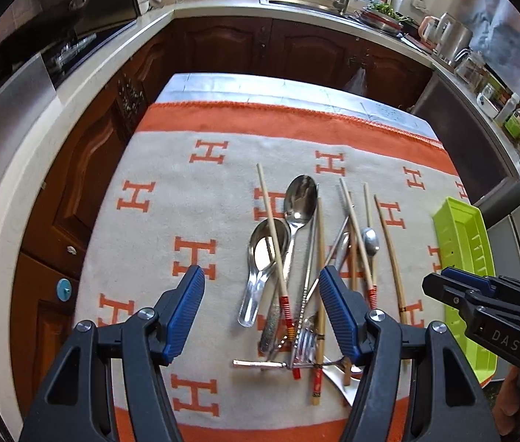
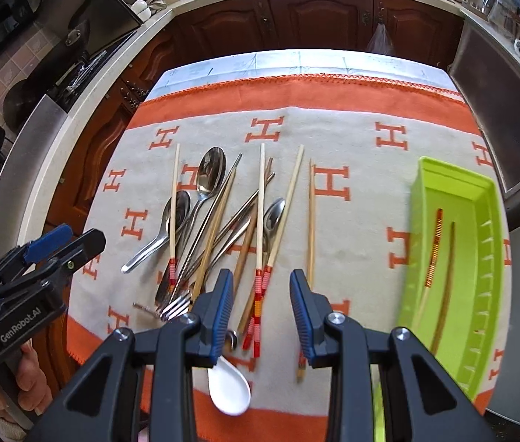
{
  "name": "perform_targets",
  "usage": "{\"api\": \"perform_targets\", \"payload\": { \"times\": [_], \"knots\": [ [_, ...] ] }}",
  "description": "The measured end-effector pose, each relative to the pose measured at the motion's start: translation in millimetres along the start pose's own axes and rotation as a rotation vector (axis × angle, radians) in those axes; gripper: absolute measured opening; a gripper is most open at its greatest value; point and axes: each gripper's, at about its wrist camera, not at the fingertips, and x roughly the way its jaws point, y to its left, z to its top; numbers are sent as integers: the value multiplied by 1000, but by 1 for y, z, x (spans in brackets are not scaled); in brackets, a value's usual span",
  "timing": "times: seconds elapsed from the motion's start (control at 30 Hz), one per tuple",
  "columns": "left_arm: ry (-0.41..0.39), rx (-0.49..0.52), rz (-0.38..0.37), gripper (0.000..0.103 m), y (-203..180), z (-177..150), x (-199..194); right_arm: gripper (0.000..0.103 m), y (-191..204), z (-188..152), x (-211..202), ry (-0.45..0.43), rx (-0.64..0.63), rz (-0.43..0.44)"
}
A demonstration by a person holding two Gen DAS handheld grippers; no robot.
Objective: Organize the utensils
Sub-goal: 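Move both tools back over the utensil pile, then grasp a plain wooden chopstick with the left tool while the right tool grasps a red-striped chopstick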
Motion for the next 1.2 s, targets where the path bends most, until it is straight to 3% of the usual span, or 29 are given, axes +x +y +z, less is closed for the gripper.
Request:
{"api": "perform_targets", "payload": {
  "times": [0.13,0.23,0.37,0.5,0.83,1.13,1.2],
  "knots": [
    [33,-16,-39,62,11,0,33,32,0,3,31,-17,15,-7],
    [56,-22,-69,53,13,4,55,32,0,3,52,-5,19,-5],
    [69,-42,-124,43,13,10,75,20,2,0,68,-10,0,-1],
    [80,-42,-134,40,12,13,89,16,7,-6,75,-31,-36,-3],
    [94,-57,-154,25,13,8,106,7,13,-12,84,-56,-106,-4],
    [95,-58,-165,23,9,9,112,7,17,-12,94,-48,-141,-4],
    [99,-56,-170,12,8,9,114,7,18,-14,93,-65,-147,-6]
  ]
}}
